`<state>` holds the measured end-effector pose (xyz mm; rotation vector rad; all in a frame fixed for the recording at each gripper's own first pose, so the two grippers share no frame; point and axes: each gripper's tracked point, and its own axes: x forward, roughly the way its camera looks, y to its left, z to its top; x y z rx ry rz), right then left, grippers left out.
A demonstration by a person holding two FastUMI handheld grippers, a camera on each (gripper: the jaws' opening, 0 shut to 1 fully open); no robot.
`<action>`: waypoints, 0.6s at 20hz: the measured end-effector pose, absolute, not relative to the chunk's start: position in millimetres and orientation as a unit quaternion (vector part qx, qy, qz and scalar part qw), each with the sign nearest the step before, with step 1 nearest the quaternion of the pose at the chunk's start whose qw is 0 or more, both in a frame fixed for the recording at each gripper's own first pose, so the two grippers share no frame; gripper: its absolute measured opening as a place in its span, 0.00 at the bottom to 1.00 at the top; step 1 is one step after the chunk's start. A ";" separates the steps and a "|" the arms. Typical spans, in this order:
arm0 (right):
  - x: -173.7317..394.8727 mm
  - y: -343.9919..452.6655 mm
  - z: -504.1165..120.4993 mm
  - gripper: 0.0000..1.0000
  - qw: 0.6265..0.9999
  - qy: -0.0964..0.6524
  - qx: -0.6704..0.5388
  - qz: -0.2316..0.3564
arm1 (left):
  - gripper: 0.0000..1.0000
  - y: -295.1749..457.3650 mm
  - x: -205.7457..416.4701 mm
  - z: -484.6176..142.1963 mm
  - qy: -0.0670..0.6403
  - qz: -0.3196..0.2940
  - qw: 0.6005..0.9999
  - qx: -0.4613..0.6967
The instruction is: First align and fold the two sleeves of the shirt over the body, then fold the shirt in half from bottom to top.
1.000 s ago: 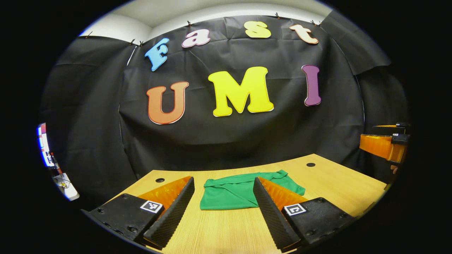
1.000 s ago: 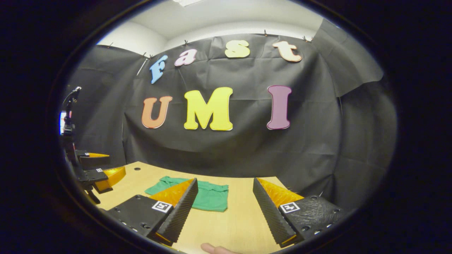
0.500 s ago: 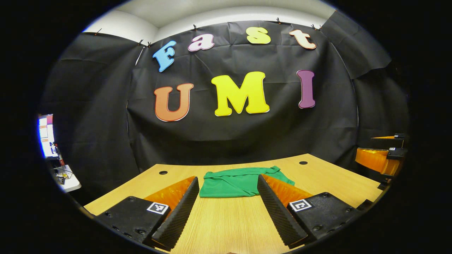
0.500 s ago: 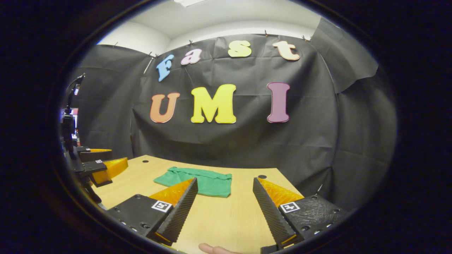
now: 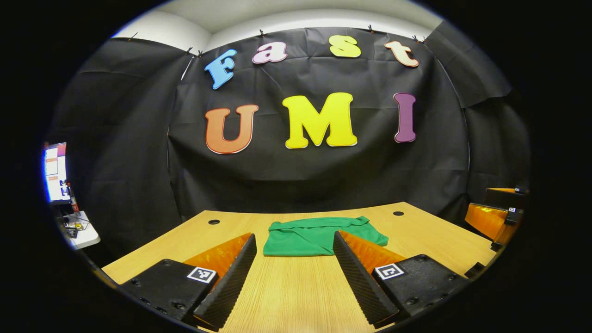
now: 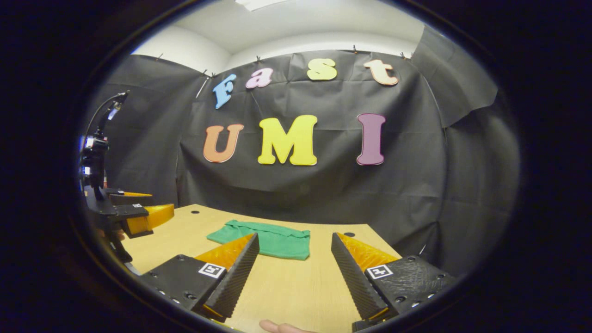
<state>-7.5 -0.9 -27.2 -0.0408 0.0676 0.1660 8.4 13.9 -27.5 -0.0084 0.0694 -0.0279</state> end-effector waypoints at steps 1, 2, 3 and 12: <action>-7.6 -0.9 -26.9 0.95 0.996 0.031 -0.022 0.085 | 1.00 14.0 8.7 -29.4 0.039 -0.012 0.999 -0.009; -6.8 -1.0 -24.7 0.96 0.996 0.026 -0.024 0.087 | 1.00 13.7 9.6 -31.3 0.040 -0.012 0.999 -0.013; -5.0 0.0 -24.6 0.96 0.995 0.021 -0.027 0.090 | 1.00 12.5 10.2 -31.2 0.041 -0.013 0.999 -0.015; 0.1 0.8 -35.2 0.95 0.994 0.033 -0.021 0.099 | 1.00 -9.6 12.4 -40.4 0.053 -0.028 0.998 -0.006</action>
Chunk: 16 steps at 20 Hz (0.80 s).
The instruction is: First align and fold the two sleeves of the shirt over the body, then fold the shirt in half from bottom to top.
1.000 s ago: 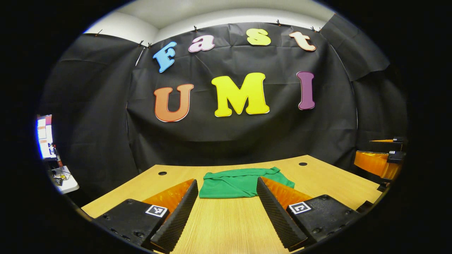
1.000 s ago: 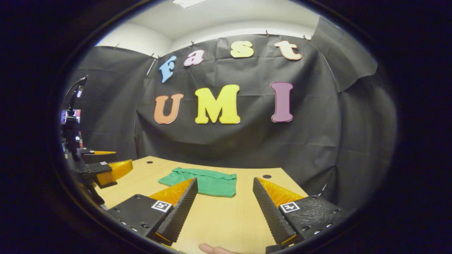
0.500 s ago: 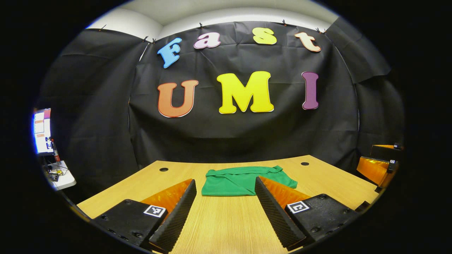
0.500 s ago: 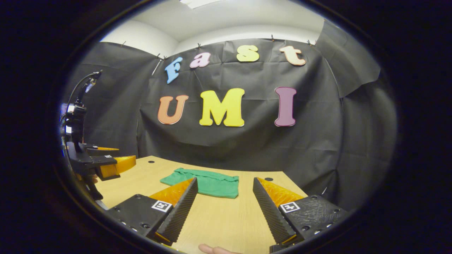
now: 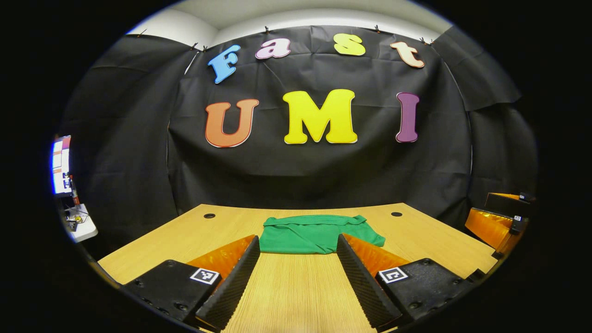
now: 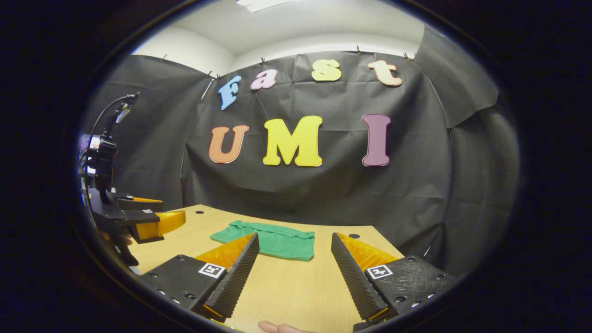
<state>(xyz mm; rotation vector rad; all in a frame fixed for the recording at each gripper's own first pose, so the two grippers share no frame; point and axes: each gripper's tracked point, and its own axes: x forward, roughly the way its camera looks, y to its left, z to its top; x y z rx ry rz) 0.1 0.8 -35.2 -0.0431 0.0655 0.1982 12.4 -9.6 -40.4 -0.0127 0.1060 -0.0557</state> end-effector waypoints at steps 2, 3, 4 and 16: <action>1.7 0.1 -39.5 0.96 0.994 0.040 -0.023 0.099 | 1.00 -12.4 14.1 -40.5 0.051 -0.030 0.998 -0.005; 1.9 1.8 -40.6 0.95 0.994 0.040 -0.022 0.100 | 1.00 -15.2 14.6 -42.6 0.053 -0.033 0.998 -0.003; 2.6 2.9 -41.6 0.95 0.994 0.041 -0.023 0.101 | 1.00 -17.0 15.7 -46.8 0.058 -0.034 0.998 -0.002; 3.6 10.5 -50.5 0.96 0.992 0.054 -0.020 0.109 | 1.00 -14.4 16.4 -52.2 0.070 -0.027 0.997 0.000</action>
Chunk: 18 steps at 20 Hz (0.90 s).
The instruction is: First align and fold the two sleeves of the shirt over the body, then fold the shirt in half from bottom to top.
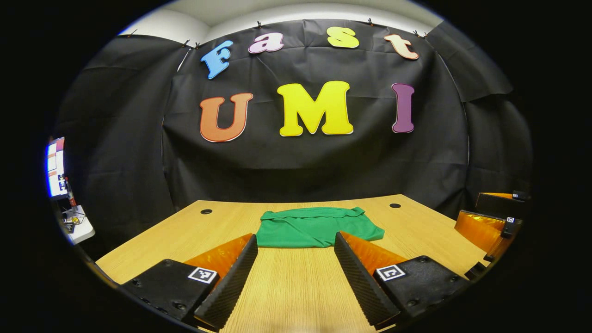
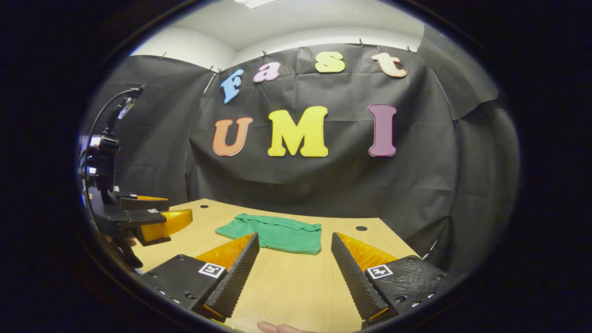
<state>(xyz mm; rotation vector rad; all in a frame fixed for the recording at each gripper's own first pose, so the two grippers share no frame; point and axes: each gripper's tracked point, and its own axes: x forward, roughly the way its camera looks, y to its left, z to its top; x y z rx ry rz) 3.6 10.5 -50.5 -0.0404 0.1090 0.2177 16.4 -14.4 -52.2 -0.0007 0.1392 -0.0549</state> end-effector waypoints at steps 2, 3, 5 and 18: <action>5.1 10.7 -51.8 0.95 0.992 0.054 -0.022 0.109 | 1.00 -17.9 17.3 -54.3 0.074 -0.032 0.997 -0.002; 4.7 10.6 -52.2 0.95 0.992 0.054 -0.022 0.109 | 1.00 -19.1 17.7 -55.3 0.076 -0.034 0.997 -0.003; 6.0 10.2 -53.5 0.96 0.992 0.056 -0.022 0.109 | 1.00 -17.8 17.3 -55.9 0.077 -0.034 0.996 -0.003; 12.9 8.8 -66.6 0.95 0.991 0.073 -0.016 0.113 | 1.00 -14.4 23.3 -64.0 0.087 -0.023 0.996 -0.002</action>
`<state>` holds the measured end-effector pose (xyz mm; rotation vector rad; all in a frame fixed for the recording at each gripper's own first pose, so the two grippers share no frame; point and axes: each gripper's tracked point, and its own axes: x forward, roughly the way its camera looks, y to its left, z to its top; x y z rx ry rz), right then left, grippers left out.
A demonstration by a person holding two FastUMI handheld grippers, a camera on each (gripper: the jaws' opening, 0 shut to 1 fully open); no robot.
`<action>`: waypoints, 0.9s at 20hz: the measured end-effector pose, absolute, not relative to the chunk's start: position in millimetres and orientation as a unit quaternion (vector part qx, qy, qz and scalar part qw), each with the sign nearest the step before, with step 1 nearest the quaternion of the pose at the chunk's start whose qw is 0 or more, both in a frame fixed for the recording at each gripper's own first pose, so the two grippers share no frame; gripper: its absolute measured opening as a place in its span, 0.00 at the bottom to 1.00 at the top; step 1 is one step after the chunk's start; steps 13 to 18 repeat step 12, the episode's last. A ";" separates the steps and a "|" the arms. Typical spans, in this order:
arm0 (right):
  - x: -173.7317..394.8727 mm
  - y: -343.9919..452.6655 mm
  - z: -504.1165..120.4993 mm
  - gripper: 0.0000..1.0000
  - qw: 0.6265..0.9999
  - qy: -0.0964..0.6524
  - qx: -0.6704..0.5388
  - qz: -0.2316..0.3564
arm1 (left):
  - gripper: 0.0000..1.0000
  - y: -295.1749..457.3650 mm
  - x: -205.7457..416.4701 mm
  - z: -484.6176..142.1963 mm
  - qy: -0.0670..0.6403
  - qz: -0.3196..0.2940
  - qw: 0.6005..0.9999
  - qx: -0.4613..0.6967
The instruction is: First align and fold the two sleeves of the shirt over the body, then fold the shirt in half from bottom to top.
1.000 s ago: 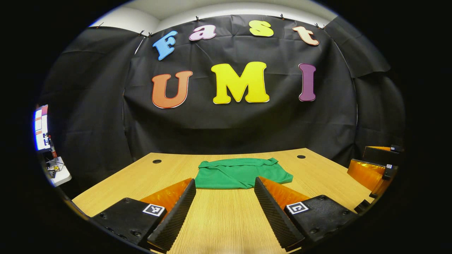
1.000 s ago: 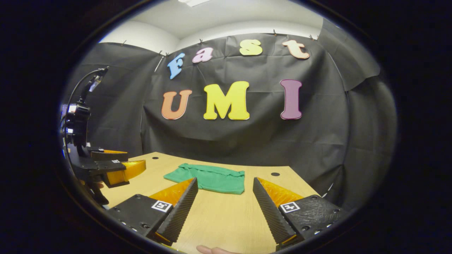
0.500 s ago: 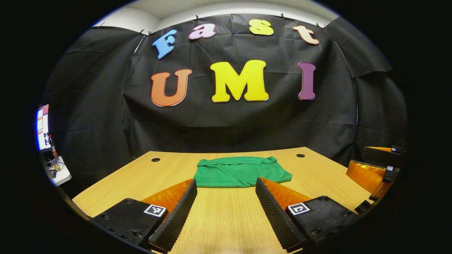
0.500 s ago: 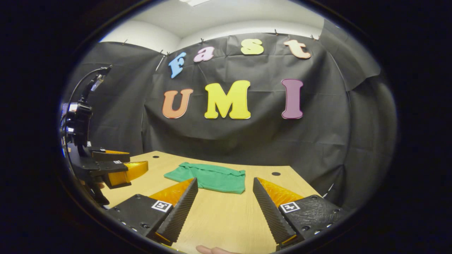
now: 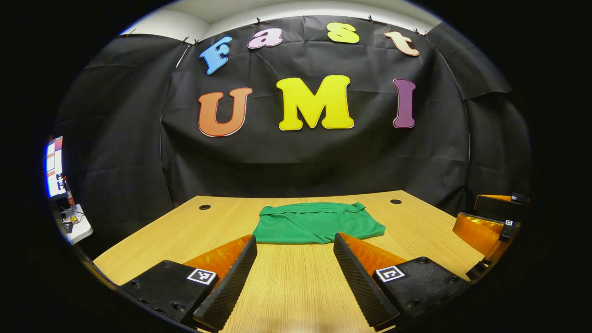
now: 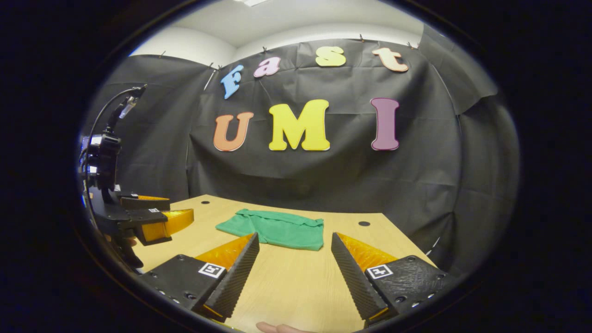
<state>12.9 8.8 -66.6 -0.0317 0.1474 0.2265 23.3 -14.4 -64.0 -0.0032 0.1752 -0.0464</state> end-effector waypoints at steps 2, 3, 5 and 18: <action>15.7 7.1 -67.1 0.96 0.991 0.075 -0.013 0.112 | 1.00 -15.1 23.6 -64.9 0.089 -0.023 0.996 -0.002; 16.0 6.3 -68.7 0.96 0.991 0.076 -0.012 0.111 | 1.00 -16.3 23.8 -65.5 0.089 -0.023 0.996 -0.002; 17.1 3.5 -71.2 0.96 0.991 0.079 -0.012 0.109 | 1.00 -17.8 24.0 -66.2 0.089 -0.023 0.996 -0.002; 25.2 -12.7 -66.0 0.95 0.991 0.070 -0.005 0.113 | 1.00 -31.1 23.0 -68.2 0.082 -0.024 0.996 0.002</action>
